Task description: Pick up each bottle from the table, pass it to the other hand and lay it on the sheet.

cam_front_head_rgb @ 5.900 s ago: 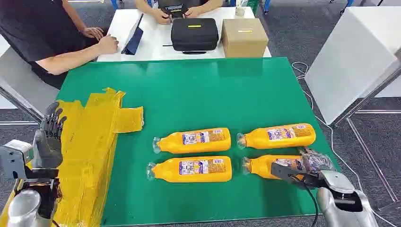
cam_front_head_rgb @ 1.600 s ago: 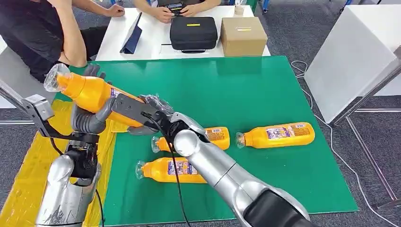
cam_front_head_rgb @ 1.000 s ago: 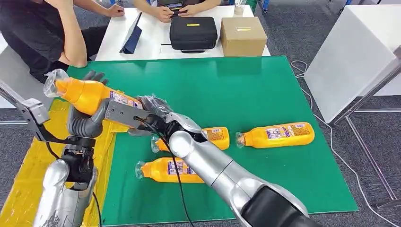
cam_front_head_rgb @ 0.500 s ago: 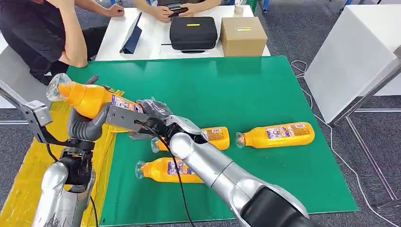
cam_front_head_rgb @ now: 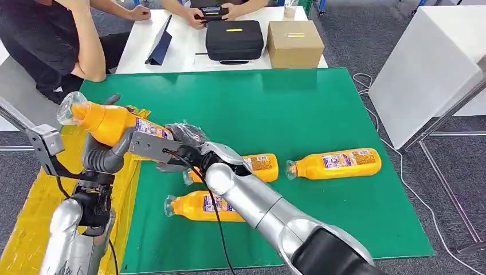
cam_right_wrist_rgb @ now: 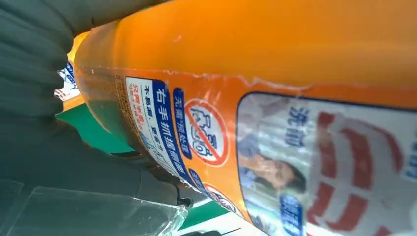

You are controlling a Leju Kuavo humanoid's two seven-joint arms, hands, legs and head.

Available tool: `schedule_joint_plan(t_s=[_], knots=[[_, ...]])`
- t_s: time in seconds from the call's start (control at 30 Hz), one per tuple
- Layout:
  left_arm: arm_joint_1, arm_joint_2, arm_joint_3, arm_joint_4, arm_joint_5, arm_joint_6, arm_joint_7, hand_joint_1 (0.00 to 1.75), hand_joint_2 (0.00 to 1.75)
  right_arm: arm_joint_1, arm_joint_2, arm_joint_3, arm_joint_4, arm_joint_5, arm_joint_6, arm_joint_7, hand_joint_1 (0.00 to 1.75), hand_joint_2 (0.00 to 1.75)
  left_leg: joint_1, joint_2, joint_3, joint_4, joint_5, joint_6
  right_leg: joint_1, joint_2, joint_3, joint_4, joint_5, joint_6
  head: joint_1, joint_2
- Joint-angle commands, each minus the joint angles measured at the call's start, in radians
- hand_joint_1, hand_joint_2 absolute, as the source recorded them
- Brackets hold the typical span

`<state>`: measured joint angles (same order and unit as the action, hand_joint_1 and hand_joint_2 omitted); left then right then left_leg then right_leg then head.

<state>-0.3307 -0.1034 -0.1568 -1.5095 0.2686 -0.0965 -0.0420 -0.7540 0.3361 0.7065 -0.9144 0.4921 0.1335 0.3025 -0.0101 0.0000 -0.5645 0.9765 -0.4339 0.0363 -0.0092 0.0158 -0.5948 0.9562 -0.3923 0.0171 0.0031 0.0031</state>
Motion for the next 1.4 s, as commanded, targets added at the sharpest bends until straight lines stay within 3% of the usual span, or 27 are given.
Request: schedule_joint_plan(t_s=[0.03, 0.17, 0.3, 0.43, 0.57, 0.6, 0.73, 0.97, 1.13, 1.2, 1.4], knots=[[0.015, 0.019, -0.053, -0.007, -0.030, -0.033, 0.002, 1.75, 1.75, -0.018, -0.039, -0.015, 0.021, -0.033, -0.023, -0.045, 0.00, 0.00, 0.001, -0.002, 0.004, 0.000, -0.002, -0.003, 0.001, -0.003, 0.005, 0.000, -0.002, -0.001, 0.000, 0.000], [0.060, 0.050, 0.017, -0.024, -0.106, -0.037, -0.045, 1.75, 1.75, 0.047, -0.141, -0.155, -0.185, -0.069, -0.065, -0.111, 0.00, 0.00, 0.001, -0.004, 0.004, 0.000, -0.001, -0.002, 0.001, -0.005, 0.006, -0.001, -0.002, 0.000, 0.000, 0.000], [0.095, 0.093, 0.093, -0.030, -0.161, -0.047, -0.063, 1.75, 1.75, 0.121, -0.244, -0.269, -0.393, -0.042, -0.005, -0.098, 0.00, 0.00, 0.001, -0.004, 0.003, 0.000, -0.002, -0.002, 0.001, -0.005, 0.005, -0.001, -0.002, 0.000, 0.000, 0.000], [0.072, 0.161, 0.153, 0.019, -0.176, -0.039, -0.090, 1.75, 1.75, 0.133, -0.353, -0.326, -0.441, -0.064, 0.020, -0.117, 0.00, 0.00, 0.000, -0.005, 0.003, -0.001, -0.001, -0.002, 0.000, -0.005, 0.005, -0.002, -0.001, 0.000, 0.000, 0.000], [0.054, 0.154, 0.154, 0.029, -0.183, -0.043, -0.087, 1.75, 1.75, 0.135, -0.343, -0.331, -0.443, -0.066, 0.030, -0.118, 0.00, 0.00, 0.000, -0.007, 0.000, 0.001, 0.000, -0.002, 0.000, -0.008, 0.002, -0.001, -0.001, 0.000, 0.000, 0.000], [0.046, 0.168, 0.140, 0.026, -0.299, 0.047, -0.090, 1.75, 1.75, 0.138, -0.352, -0.326, -0.451, -0.053, 0.022, -0.102, 0.00, 0.00, 0.001, -0.005, 0.001, 0.002, -0.002, -0.003, 0.002, -0.005, 0.003, 0.000, -0.001, -0.001, 0.001, 0.000], [-0.032, 0.207, 0.124, 0.076, -0.412, 0.098, -0.053, 1.75, 1.75, 0.202, -0.419, -0.365, -0.551, -0.057, 0.026, -0.068, 0.00, 0.00, 0.001, -0.010, 0.001, 0.002, -0.001, -0.002, 0.002, -0.010, 0.004, -0.001, -0.002, -0.001, 0.000, 0.000], [-0.206, 0.305, 0.029, 0.238, -0.998, 0.381, 0.055, 1.75, 1.75, 0.277, -0.515, -0.403, -0.610, -0.099, 0.068, -0.083, 0.00, 0.00, 0.001, -0.013, 0.000, 0.003, 0.000, -0.003, 0.002, -0.013, 0.004, 0.000, -0.003, 0.000, 0.000, 0.000], [-0.224, 0.316, 0.052, 0.329, -1.040, 0.425, 0.044, 1.75, 1.75, 0.244, -0.538, -0.365, -0.553, -0.130, 0.070, -0.096, 0.00, 0.00, 0.000, -0.006, 0.003, 0.001, -0.001, -0.003, 0.001, -0.007, 0.005, -0.001, -0.002, 0.000, 0.000, 0.000], [-0.234, 0.335, 0.016, 0.352, -1.184, 0.507, 0.081, 1.75, 1.75, 0.221, -0.530, -0.353, -0.531, -0.140, 0.072, -0.094, 0.00, 0.00, 0.000, -0.006, 0.003, 0.001, -0.002, -0.003, 0.000, -0.007, 0.005, 0.000, -0.002, -0.001, 0.000, 0.000], [-0.272, 0.323, -0.048, 0.379, -1.419, 0.558, 0.160, 1.75, 1.75, 0.154, -0.514, -0.301, -0.466, -0.163, 0.087, -0.079, 0.00, 0.00, 0.000, -0.004, 0.001, 0.002, -0.002, -0.002, 0.001, -0.005, 0.003, 0.000, -0.002, 0.000, 0.000, 0.000]])
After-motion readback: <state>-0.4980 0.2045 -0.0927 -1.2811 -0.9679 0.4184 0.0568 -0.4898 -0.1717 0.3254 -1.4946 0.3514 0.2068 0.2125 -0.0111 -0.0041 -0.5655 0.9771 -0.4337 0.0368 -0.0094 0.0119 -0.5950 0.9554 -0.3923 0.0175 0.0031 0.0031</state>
